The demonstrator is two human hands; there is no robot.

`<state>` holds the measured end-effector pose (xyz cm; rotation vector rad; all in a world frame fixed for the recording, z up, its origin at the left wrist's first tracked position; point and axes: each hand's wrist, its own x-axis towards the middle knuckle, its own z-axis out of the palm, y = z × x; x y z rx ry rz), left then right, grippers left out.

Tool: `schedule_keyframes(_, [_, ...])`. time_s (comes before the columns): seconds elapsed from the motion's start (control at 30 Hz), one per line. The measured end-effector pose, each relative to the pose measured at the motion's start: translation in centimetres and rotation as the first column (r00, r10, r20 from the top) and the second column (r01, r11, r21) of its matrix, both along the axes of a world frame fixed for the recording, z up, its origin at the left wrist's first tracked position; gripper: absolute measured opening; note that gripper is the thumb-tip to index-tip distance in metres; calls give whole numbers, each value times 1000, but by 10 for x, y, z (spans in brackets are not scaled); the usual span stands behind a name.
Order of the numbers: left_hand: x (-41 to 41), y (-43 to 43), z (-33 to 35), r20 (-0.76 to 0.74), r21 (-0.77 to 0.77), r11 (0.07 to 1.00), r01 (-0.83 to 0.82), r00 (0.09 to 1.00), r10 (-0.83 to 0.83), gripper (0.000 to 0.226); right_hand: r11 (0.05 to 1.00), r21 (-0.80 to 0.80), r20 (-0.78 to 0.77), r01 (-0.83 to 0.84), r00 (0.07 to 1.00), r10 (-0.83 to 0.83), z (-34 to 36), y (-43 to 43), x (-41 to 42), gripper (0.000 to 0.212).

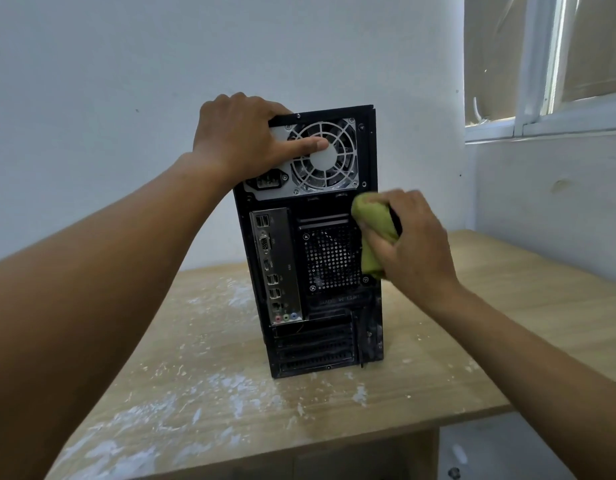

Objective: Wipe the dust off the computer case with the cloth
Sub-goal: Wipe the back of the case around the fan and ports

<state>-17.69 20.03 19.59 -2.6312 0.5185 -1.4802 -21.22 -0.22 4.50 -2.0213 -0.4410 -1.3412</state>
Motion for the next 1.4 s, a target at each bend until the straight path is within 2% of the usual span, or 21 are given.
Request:
schedule_keyframes(0.07, [0,0,0,-2,-10,1000,11,1000,-11,99,998,33,0,-55,999,55,16,-1,2,20])
schedule_keyframes(0.2, [-1,0,0,-19,-21,999,24,1000,-24,101,992,-14,-33,-128,991,127,14,-10,4,22])
schedule_keyframes(0.5, [-3,1,1,-30,-13,1000,26,999,-26,98,991,21,-19,-134,991,134,-27,-6,4,27])
schedule_keyframes(0.63, [-2,1,1,-32,-9,1000,27,999,-28,97,989,-79,-20,-123,992,122,-64,-10,1,36])
schedule_keyframes(0.8, [-2,1,0,-21,-4,999,33,999,-33,93,961,-277,-55,-9,998,-7,-109,-16,1,46])
schedule_keyframes(0.87, [-1,2,0,-10,-5,999,40,999,-40,95,955,-297,-49,14,998,-30,-113,-16,2,49])
schedule_keyframes(1.03, [3,2,0,9,3,1000,13,1000,-13,101,949,-311,22,42,999,-37,-99,-17,0,44])
schedule_keyframes(1.2, [4,3,0,13,4,1000,18,1000,-18,101,954,-296,81,50,996,-28,-55,-12,-6,25])
schedule_keyframes(1.4, [2,2,0,3,-4,999,36,999,-36,97,964,-238,31,115,993,-111,13,2,-5,24])
